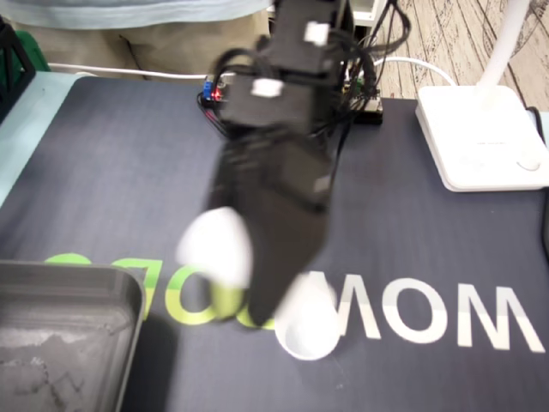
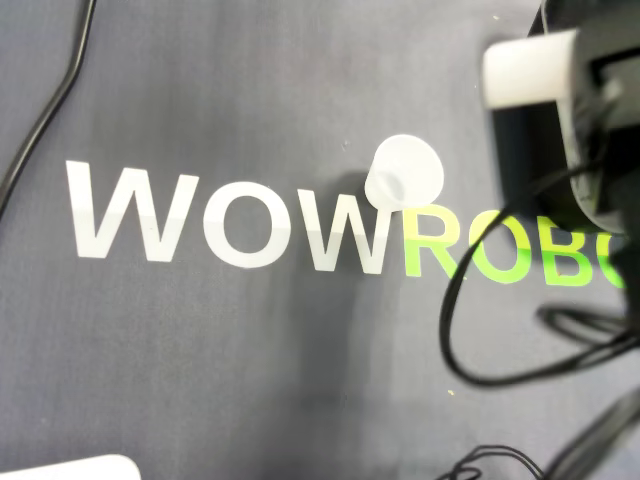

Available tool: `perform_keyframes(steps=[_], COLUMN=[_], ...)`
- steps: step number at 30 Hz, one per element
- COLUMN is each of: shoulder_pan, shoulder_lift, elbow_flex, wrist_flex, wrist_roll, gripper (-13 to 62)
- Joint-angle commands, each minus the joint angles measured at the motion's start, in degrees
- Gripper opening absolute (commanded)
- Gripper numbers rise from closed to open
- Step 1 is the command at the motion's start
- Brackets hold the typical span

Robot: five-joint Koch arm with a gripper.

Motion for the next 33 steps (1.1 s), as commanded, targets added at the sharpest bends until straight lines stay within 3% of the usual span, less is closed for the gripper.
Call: perform_keyframes(steps=[1, 11, 33], shoulder_pan=[-2.5, -5.4, -7.3], shoulder_lift=[2.8, -2.4, -18.5], elbow_flex=[0.5, 4.2, 4.1], wrist_flex=[-6.9, -15.6, -28.3], wrist_roll=[-9.8, -38.5, -39.4], gripper=[3.5, 3.5, 3.6])
